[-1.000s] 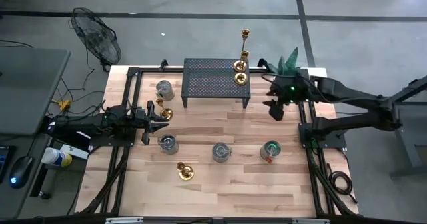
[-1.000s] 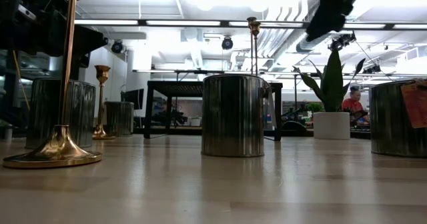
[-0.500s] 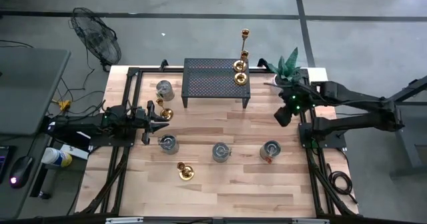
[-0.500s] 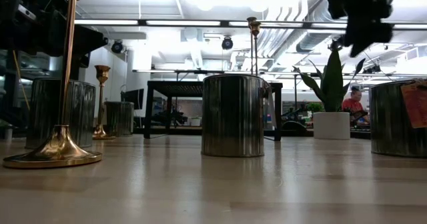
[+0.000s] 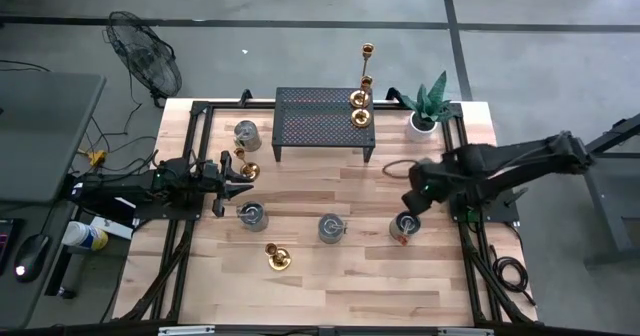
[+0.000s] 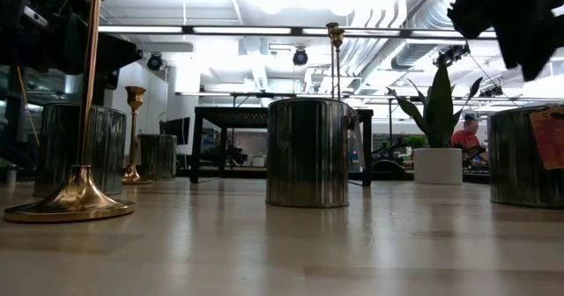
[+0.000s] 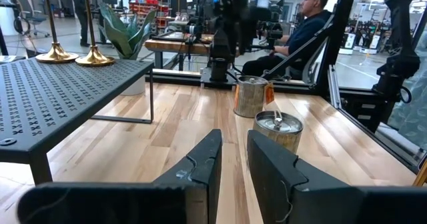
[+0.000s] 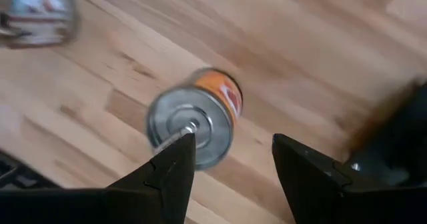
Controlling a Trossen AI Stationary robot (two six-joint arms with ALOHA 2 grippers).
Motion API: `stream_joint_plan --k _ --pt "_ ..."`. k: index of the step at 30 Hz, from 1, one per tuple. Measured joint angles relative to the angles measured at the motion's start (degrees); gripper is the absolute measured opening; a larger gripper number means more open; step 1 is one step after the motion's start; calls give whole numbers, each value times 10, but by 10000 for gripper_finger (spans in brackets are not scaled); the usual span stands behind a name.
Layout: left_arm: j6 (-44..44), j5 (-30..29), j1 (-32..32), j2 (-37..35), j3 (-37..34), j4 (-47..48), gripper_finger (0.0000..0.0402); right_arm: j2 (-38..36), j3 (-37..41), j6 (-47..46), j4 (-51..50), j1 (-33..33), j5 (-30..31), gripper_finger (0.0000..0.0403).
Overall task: Pick & Place candle stick holders
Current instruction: Move the right scented candle to the center of the table
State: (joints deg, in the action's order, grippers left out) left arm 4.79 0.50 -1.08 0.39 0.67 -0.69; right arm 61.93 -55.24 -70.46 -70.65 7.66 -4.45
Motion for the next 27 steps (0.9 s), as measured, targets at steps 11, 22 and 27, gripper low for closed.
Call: stream_joint_plan --k 11,22,27 --pt "0 0 0 0 0 0 72 80 0 -102 -3 56 -13 193" --pt "0 0 0 0 0 0 72 82 86 -133 95 60 -52 193" --pt "0 0 0 0 0 0 72 81 91 -132 95 59 -50 193"
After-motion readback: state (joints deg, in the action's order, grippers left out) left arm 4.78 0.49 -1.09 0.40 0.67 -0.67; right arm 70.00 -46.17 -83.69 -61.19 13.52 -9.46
